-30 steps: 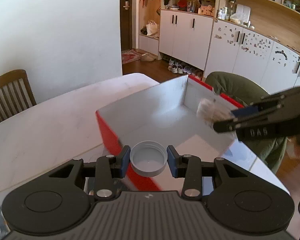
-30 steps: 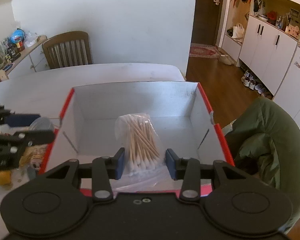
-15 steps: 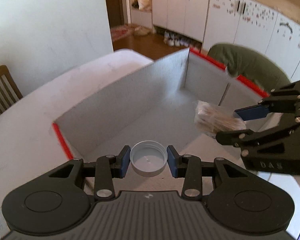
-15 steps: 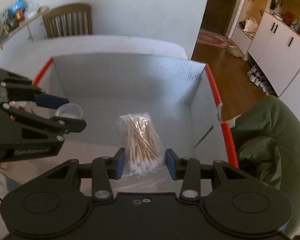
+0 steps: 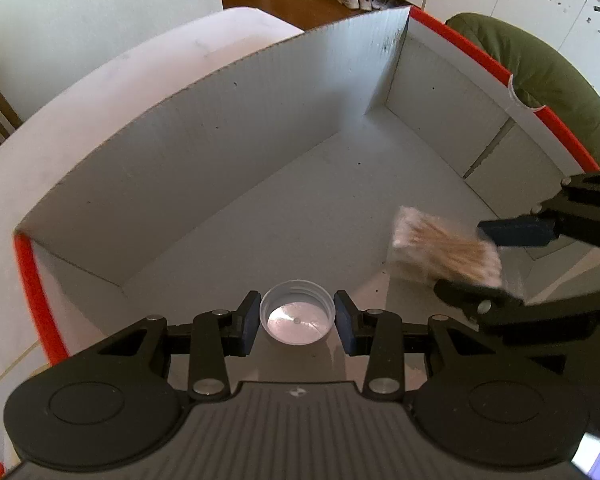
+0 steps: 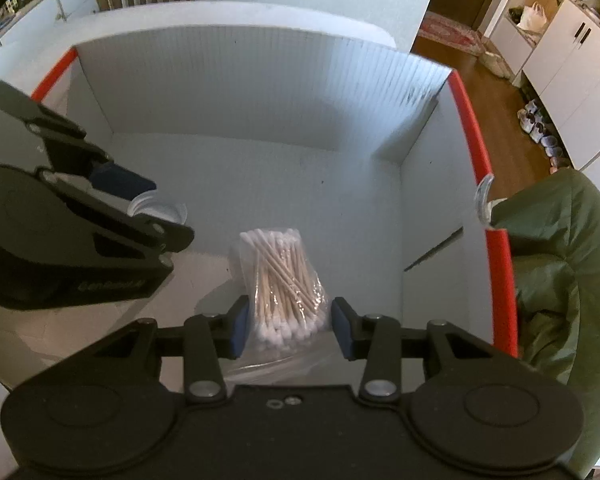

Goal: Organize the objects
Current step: 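Carry the cotton swabs and white cap with both tools into the red box, then open both tools to drop the cap and cotton swabs in the box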

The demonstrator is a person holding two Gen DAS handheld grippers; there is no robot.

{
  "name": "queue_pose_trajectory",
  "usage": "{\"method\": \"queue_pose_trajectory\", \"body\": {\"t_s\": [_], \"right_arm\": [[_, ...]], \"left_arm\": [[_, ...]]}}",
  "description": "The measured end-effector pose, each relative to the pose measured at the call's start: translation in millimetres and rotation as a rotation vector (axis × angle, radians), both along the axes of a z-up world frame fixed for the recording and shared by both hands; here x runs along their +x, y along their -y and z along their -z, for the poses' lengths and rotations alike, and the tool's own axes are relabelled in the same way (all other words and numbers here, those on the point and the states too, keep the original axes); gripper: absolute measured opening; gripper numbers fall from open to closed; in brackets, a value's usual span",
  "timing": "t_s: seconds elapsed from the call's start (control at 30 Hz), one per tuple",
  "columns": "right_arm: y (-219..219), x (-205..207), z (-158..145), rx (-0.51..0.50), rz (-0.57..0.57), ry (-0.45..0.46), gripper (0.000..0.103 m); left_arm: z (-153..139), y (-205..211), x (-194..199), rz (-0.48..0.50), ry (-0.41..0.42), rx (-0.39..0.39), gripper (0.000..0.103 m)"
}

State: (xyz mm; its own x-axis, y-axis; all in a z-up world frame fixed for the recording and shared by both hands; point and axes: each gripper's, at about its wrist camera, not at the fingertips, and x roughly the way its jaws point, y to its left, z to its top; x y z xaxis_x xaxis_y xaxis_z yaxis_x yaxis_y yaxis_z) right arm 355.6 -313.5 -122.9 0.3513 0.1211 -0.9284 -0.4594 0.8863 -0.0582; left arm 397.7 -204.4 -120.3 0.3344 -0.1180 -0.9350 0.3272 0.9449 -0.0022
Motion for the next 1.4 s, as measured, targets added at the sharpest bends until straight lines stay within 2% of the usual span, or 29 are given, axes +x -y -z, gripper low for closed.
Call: {"method": "queue_pose_trajectory", "body": {"t_s": [0.3, 0.37, 0.4, 0.43, 0.47, 0.53, 0.67, 0.83, 1.1, 1.4], "right_arm": [[8.6, 4.1, 3.7, 0.021, 0.008, -0.039, 0.046], [8.9, 3.5, 2.6, 0.025, 0.003, -0.039, 0.055], [9.6, 2.8, 1.3, 0.028, 0.002, -0.036, 0.059], [10.0, 2.4, -0.2, 0.03, 0.0, -0.031, 0.064], [10.5, 1.9, -2.2, 0.036, -0.002, -0.023, 0.064], [10.2, 2.1, -5.6, 0.044, 0.001, -0.018, 0.065], [13.9, -2.2, -13.6, 0.067, 0.003, -0.003, 0.065], [18.9, -10.0, -26.2, 0.092, -0.012, 0.023, 0.065], [23.2, -23.9, -48.7, 0.128, -0.016, 0.062, 0.065], [34.1, -44.6, -77.0, 0.212, 0.003, 0.107, 0.075]], "left_arm": [[14.1, 9.5, 5.3, 0.021, -0.045, 0.017, 0.038], [16.6, 8.6, 6.7, 0.019, -0.058, 0.017, 0.039], [17.9, 8.4, 7.2, 0.016, -0.066, 0.017, 0.04], [18.1, 8.3, 7.5, 0.015, -0.066, 0.014, 0.047], [18.2, 8.3, 7.8, 0.016, -0.069, 0.009, 0.054], [18.0, 7.9, 8.0, 0.016, -0.072, 0.004, 0.058], [11.5, 2.0, 6.0, -0.015, -0.053, -0.015, 0.058], [-5.8, -9.0, -3.5, -0.046, -0.013, -0.074, 0.058], [-35.0, -19.2, -27.6, -0.063, 0.081, -0.082, 0.058], [-70.7, -17.6, -52.5, -0.075, 0.201, -0.096, 0.058]]}}
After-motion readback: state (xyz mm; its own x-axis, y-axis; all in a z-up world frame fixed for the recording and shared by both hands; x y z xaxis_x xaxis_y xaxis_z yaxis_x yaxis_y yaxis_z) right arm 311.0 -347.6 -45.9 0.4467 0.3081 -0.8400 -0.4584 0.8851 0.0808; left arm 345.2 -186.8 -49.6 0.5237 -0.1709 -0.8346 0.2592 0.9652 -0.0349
